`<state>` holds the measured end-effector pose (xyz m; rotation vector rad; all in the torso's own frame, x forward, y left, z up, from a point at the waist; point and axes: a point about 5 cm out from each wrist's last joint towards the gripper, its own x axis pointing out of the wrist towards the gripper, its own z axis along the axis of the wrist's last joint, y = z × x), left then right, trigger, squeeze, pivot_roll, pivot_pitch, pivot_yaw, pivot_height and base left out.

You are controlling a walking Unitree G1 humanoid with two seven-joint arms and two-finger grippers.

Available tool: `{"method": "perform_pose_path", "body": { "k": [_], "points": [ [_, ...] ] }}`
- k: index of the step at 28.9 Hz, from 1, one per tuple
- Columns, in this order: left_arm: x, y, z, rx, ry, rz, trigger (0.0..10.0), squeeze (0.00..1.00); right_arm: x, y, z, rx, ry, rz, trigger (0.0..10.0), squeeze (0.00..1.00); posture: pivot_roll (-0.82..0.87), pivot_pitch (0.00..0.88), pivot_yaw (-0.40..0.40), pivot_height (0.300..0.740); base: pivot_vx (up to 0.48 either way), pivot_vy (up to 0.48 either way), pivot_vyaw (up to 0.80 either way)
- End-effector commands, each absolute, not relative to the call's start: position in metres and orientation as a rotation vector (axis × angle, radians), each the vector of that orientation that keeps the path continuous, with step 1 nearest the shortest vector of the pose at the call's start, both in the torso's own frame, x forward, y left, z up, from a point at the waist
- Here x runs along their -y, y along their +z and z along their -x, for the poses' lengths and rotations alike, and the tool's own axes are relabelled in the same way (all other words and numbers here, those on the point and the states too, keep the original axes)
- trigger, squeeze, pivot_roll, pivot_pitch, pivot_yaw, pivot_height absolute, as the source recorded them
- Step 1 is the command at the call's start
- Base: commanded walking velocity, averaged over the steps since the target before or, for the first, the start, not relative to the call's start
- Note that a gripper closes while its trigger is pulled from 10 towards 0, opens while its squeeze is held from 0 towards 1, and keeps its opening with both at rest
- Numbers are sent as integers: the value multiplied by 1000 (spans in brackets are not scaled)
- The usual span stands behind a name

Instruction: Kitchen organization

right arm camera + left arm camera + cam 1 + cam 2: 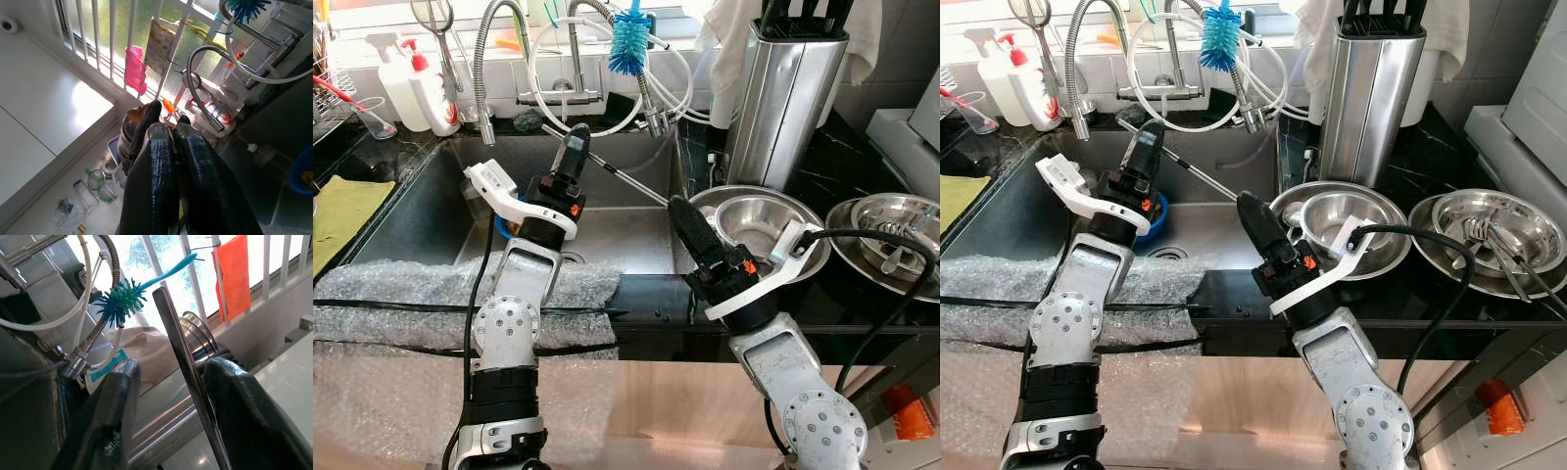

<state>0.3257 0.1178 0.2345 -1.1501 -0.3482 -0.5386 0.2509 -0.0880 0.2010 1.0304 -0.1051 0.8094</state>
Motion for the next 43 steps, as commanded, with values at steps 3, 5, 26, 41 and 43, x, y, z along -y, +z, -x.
{"method": "perform_pose_path", "body": {
  "k": [3,5,26,41,43],
  "points": [
    [-121,241,-325,375,-540,1171,0,0,83,203,-249,101,841,-1026,10000,0,-17,28,78,740,0,0,0],
    [-121,241,-326,377,-542,1175,0,0,82,203,-249,101,842,-1026,10000,0,-19,29,78,740,0,0,0],
    [-125,245,-325,401,-547,1299,0,0,81,201,-251,88,824,-1018,10000,0,-19,29,76,740,0,0,0],
    [-132,239,-328,395,-497,1458,0,0,83,202,-258,105,764,-1033,10000,0,-19,28,78,740,0,0,0],
    [-132,238,-328,388,-493,1472,0,0,82,201,-259,101,755,-1030,10000,0,-19,28,78,740,0,0,0]
  ]
}}
